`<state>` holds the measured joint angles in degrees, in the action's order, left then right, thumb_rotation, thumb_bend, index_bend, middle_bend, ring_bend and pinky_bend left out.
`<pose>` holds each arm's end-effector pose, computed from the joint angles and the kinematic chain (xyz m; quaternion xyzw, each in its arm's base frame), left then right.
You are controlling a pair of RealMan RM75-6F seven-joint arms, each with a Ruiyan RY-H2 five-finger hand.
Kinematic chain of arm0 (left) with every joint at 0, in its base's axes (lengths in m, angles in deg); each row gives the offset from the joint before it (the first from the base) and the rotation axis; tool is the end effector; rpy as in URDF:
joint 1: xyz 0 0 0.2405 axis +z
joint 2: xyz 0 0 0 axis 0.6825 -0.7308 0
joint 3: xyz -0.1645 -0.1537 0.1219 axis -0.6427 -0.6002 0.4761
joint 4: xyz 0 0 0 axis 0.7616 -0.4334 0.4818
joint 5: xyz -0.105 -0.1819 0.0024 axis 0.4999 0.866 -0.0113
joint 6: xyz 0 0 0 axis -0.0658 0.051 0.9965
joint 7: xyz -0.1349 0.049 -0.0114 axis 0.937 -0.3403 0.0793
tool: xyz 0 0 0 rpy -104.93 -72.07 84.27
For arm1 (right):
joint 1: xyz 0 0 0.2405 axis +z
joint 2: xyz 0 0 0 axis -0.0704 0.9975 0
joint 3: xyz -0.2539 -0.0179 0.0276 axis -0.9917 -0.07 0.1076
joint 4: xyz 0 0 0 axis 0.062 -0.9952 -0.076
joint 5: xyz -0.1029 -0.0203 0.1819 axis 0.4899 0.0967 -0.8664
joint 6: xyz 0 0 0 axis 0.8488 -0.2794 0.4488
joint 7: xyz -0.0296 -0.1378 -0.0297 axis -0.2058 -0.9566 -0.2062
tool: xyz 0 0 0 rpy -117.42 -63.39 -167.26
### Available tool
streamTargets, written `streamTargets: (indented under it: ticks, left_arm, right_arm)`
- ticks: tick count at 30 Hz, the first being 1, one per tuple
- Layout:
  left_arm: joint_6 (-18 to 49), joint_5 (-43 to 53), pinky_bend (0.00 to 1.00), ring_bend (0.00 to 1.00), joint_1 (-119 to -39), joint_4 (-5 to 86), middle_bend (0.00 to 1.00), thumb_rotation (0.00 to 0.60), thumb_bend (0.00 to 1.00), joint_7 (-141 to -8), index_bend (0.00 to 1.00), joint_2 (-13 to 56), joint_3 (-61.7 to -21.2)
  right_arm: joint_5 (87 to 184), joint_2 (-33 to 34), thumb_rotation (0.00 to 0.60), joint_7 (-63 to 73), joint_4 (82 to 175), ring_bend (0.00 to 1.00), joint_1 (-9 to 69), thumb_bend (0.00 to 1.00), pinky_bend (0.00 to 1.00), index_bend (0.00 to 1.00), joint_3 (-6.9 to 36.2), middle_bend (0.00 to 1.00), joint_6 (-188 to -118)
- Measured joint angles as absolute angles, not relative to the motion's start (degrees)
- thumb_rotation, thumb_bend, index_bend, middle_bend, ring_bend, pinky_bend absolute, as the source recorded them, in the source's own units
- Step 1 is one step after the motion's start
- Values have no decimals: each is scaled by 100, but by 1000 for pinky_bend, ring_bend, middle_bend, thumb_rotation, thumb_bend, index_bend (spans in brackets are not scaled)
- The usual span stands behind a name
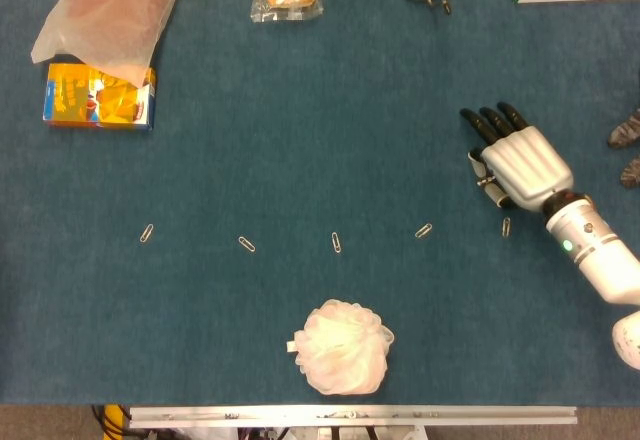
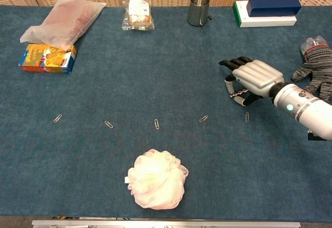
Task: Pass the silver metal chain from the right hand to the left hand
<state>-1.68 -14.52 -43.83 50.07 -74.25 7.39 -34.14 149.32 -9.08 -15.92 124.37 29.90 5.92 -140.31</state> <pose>-0.3680 0.1491 0.1438 -0.5782 -0.4265 -0.2963 0.6293 -0.2402 -0.3019 -0.0493 0.8141 -0.3178 0.2466 0.4189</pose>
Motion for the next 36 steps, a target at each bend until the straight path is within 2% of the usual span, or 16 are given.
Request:
streamTargets:
  ticks: [7, 19, 36]
  left_arm:
    - [-168, -1450, 575, 386, -4380, 5021, 430, 600, 154, -7434, 385, 731, -3418]
    - [-160, -1476, 575, 386, -4412, 5102, 430, 600, 154, -7540, 385, 726, -3424]
    - [-255, -1503, 575, 386, -4433, 5623, 431, 600, 153, -8206, 384, 679, -3414]
  right_arm:
    - [15037, -888, 600, -1469, 12494, 0, 2971, 338, 35, 608, 587, 11, -14145]
    - [15279, -567, 600, -1283, 13058, 0, 2788, 338, 35, 611, 495, 13, -14532]
    - [15934, 68, 600, -816, 13773, 0, 2212, 338, 35, 611, 86, 18, -15396]
